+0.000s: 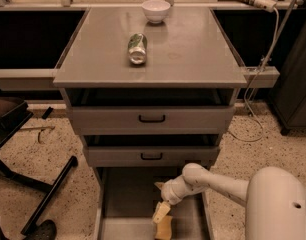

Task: Pick sponge from bottom drawer and place on counter

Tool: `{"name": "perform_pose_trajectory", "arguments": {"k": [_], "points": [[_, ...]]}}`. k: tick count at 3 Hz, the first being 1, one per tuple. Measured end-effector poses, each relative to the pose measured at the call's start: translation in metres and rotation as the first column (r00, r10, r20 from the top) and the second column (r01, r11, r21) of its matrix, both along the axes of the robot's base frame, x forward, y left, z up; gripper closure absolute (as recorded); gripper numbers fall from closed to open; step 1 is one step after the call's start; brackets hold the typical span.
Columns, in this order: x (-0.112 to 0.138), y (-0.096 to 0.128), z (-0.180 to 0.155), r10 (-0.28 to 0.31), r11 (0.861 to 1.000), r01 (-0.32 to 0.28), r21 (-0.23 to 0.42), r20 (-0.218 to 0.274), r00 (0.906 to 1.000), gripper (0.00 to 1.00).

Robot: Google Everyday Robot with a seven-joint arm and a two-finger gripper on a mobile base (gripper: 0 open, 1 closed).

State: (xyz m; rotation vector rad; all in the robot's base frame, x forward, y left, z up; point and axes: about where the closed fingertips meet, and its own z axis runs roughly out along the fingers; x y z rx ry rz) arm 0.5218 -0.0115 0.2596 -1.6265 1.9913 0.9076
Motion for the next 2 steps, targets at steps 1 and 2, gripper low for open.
{"name": "perform_pose_trajectory", "arguments": {"k": [1,2], "points": [[-0.008,-0.015,-0.007,0.031,0.997,-0.03,-0.066,0.002,0.9995,0.0],[-0.014,-0.031,-0.021,0.009,0.997,-0.007,-0.074,0.02,0.9998,0.0]]}}
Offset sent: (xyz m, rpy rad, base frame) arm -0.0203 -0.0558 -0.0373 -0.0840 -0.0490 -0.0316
